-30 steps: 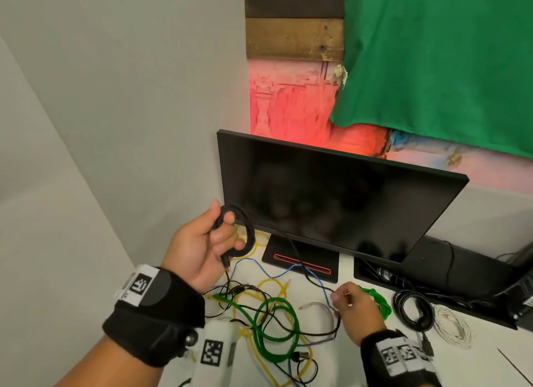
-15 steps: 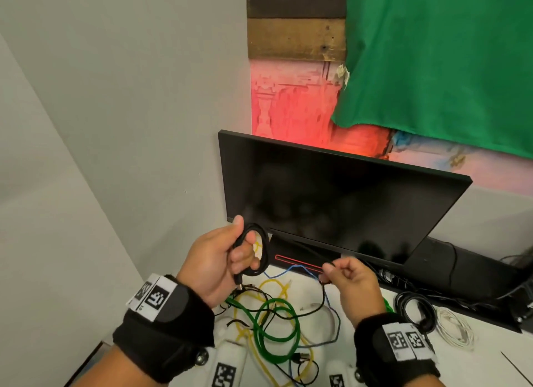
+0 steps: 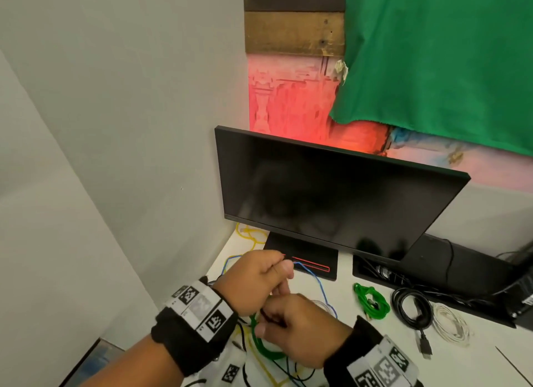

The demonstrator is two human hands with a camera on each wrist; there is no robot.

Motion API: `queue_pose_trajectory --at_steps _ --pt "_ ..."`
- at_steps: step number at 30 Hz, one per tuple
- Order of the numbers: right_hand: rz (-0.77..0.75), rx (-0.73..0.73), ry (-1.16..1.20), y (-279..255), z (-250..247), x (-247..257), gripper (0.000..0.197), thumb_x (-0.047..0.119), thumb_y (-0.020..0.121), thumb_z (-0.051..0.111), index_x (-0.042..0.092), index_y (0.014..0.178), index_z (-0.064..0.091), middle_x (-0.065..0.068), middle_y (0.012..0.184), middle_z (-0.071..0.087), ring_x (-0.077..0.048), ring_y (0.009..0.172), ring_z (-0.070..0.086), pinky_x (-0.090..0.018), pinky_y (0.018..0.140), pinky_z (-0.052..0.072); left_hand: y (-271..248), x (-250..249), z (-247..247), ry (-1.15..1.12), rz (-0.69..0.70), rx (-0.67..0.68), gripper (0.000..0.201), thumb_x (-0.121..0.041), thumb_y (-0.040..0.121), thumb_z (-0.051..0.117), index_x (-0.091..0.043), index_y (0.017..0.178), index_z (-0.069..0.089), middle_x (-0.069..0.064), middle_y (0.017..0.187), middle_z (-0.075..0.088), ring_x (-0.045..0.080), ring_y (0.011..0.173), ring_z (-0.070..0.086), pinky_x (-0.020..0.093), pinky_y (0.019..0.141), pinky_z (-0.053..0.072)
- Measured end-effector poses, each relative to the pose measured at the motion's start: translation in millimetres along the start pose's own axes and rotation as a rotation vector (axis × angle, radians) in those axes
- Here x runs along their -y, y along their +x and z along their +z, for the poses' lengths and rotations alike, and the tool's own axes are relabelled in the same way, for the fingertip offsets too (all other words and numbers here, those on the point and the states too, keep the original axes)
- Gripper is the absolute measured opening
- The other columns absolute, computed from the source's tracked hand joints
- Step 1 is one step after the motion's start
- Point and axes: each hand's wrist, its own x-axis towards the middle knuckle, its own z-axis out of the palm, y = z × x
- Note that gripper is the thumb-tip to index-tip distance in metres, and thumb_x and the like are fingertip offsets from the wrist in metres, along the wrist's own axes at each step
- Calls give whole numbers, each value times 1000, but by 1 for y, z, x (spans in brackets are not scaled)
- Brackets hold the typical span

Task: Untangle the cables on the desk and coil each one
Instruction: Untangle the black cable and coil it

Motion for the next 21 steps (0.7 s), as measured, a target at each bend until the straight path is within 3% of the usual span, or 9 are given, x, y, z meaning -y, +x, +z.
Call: queue_pose_trajectory --at_steps 2,4,6,10,12,14,17,19,21 --pt "-30 -105 -8 -8 -12 2 21 40 89 60 29 72 56 12 64 52 -5 63 48 -33 67 46 -3 6 -5 145 5 9 34 -44 91 44 -25 69 58 -10 61 60 4 59 54 29 65 49" --pt "-88 -178 -62 -13 -25 3 8 42 90 59 40 90 66 21 81 67 1 77 61 -27 75 52 -6 8 -5 192 -15 85 44 -48 93 38 -22 60 51 -9 54 52 6 55 48 28 61 44" --pt "-114 -231 -251 -14 -38 0 14 50 88 55 43 97 63 24 88 68 2 83 62 -25 76 52 -11 8 -3 135 -57 188 47 -53 93 37 -20 63 54 -9 49 49 5 49 44 21 55 38" --pt "232 -328 -397 -21 -74 -33 26 49 89 62 24 82 61 7 71 65 -8 69 60 -31 67 50 -10 15 -24 351 -72 154 36 -48 91 56 -31 59 54 -14 50 45 2 48 40 17 51 32" --pt "349 -366 12 -29 -89 -54 24 31 92 67 17 73 63 4 62 60 -12 60 63 -28 64 51 -12 20 -43 311 -109 49 37 -44 92 59 -28 59 54 -13 50 45 2 47 39 19 51 34" --pt "311 -353 584 -40 -92 -69 26 16 92 67 15 67 62 -8 62 51 -21 56 62 -36 68 51 -11 23 -52 240 -135 33 37 -45 90 59 -29 58 54 -12 49 45 2 47 39 20 52 36" --pt "222 -70 1069 -50 -90 -78 17 17 85 76 8 80 63 -7 60 37 -14 41 41 -29 48 50 -10 17 -59 -75 -175 -34 35 -47 82 57 -25 55 53 -9 50 41 9 48 39 28 57 39" --pt "319 16 883 -52 -91 -86 19 24 84 77 11 84 63 -4 58 35 -11 40 29 -19 39 31 -11 10 -67 -274 -159 -77 36 -44 81 58 -23 54 52 -8 46 35 9 43 33 28 55 40" --pt "439 -105 474 -53 -96 -98 27 34 83 78 23 66 60 0 54 35 -12 41 27 -22 43 23 -13 4 -74 -378 -149 -67 38 -47 78 62 -17 57 50 -8 44 32 8 41 30 26 54 40"
